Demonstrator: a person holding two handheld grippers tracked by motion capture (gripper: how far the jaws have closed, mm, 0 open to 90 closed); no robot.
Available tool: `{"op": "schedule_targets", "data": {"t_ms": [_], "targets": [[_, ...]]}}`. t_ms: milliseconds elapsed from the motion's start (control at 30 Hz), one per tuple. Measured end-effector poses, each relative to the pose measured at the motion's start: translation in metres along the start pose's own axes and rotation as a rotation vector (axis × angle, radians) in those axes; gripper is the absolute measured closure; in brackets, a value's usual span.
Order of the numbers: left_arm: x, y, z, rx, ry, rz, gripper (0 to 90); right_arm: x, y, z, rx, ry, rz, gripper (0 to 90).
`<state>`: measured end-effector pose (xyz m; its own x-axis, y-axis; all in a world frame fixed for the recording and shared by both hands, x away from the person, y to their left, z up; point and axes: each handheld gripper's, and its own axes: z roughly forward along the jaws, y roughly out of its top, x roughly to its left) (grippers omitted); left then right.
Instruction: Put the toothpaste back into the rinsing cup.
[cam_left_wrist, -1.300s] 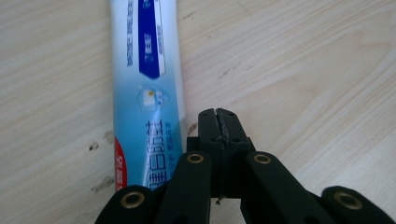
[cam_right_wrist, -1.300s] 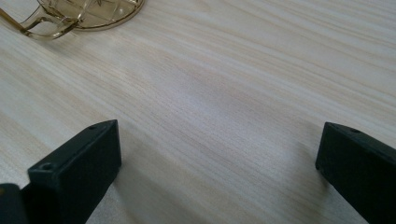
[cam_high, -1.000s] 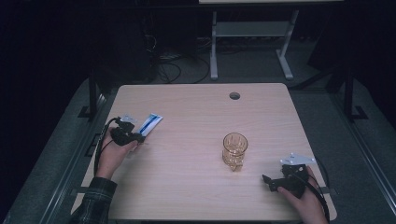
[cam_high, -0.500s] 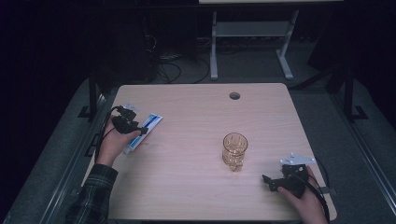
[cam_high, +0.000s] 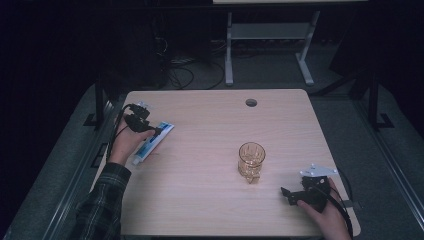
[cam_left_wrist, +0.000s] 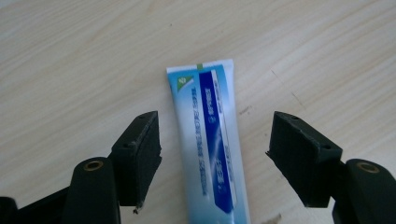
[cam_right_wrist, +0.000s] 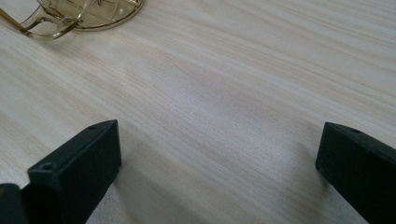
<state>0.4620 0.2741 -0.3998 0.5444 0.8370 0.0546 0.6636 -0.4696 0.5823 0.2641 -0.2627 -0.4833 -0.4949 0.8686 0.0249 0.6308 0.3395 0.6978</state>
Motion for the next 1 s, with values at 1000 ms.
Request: {"op": "schedule_targets", "data": {"t_ms": [1000], "targets": [[0.008, 0.006, 0.057, 0.064, 0.001, 0.009, 28.8, 0.000, 0.000, 0.000, 0.000, 0.000, -0.001, 0.0]]}}
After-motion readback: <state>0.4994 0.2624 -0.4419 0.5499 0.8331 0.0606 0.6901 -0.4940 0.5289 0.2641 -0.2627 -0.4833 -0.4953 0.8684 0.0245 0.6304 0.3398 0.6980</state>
